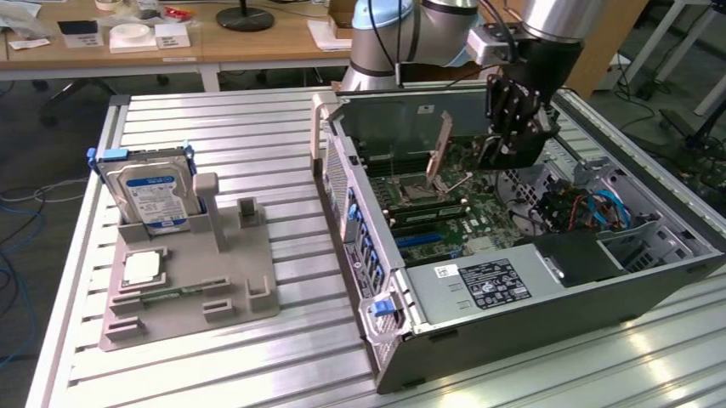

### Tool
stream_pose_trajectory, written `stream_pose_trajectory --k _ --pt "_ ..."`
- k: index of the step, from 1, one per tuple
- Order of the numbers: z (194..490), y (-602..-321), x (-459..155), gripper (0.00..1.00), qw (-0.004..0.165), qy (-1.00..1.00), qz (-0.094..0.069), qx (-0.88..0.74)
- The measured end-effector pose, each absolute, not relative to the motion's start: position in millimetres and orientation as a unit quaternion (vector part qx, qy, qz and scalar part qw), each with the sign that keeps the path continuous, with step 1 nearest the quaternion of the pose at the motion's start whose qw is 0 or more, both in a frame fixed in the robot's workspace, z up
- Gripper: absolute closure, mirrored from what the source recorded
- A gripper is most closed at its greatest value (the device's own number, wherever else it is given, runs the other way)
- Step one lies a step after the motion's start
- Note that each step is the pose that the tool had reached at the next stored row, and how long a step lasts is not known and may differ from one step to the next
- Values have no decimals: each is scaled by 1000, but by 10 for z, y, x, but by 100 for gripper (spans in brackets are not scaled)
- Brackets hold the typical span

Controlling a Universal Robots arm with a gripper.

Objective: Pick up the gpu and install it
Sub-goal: 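Insert the gpu into the slot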

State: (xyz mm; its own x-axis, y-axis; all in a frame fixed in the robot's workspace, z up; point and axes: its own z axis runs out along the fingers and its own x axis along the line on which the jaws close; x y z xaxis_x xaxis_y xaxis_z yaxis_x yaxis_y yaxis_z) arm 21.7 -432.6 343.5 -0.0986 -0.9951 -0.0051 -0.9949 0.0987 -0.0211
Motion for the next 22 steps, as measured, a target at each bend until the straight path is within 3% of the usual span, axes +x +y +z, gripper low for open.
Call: stream_pose_trajectory --k 22 --pt "3137 -4385 -93 72 14 727 -8 -687"
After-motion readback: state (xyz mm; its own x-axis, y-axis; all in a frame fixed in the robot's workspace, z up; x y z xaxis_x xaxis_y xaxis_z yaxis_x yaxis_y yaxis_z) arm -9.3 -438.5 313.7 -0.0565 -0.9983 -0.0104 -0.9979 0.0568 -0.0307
